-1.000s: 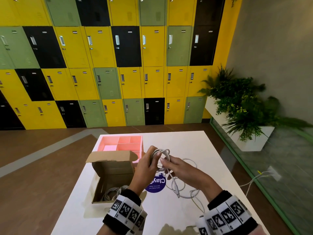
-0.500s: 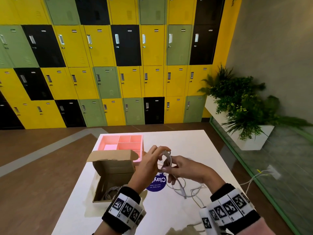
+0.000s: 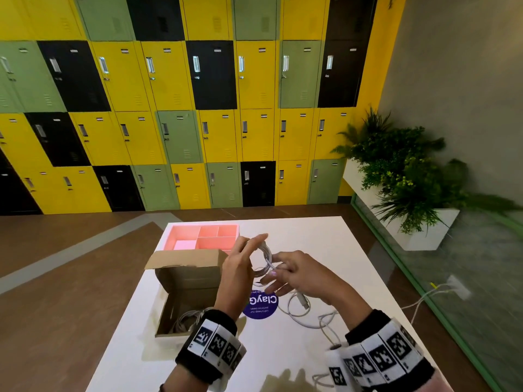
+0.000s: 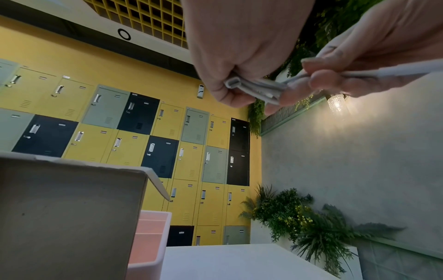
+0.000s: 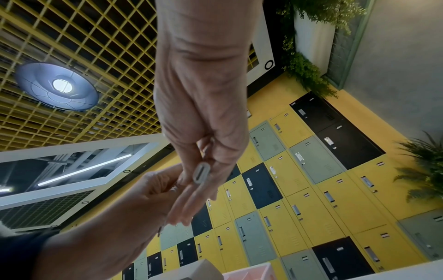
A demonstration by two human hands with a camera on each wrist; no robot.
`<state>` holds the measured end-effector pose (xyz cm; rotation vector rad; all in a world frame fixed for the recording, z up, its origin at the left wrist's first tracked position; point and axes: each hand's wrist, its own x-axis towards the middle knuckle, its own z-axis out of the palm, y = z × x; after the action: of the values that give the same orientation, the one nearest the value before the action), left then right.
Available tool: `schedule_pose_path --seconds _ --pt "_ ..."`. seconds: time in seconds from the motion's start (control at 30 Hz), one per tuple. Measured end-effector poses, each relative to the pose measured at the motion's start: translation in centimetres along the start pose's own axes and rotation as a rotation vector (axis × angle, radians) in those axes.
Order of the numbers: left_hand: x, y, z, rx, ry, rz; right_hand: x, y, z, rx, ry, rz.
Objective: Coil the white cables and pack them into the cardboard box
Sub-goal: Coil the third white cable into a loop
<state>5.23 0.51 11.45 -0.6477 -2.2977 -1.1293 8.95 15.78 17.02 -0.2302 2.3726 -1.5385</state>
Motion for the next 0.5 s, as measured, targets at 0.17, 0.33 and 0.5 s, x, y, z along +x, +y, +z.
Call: schedule_pose_path --seconds 0.17,0.33,0.5 --pt "-0.1 -0.1 0.1 -0.057 0.018 -0.029 0.3 0.2 0.5 -0.096 0.108 -0.072" --pt "0.5 -0.8 0.6 -0.155 0.105 -0.116 0.9 1.4 1.8 -0.102 0.292 -0.17" --pt "0.4 -0.7 0.3 -0.541 -0.03 -0.321 1.3 2.2 1.5 -0.084 0.372 -0.16"
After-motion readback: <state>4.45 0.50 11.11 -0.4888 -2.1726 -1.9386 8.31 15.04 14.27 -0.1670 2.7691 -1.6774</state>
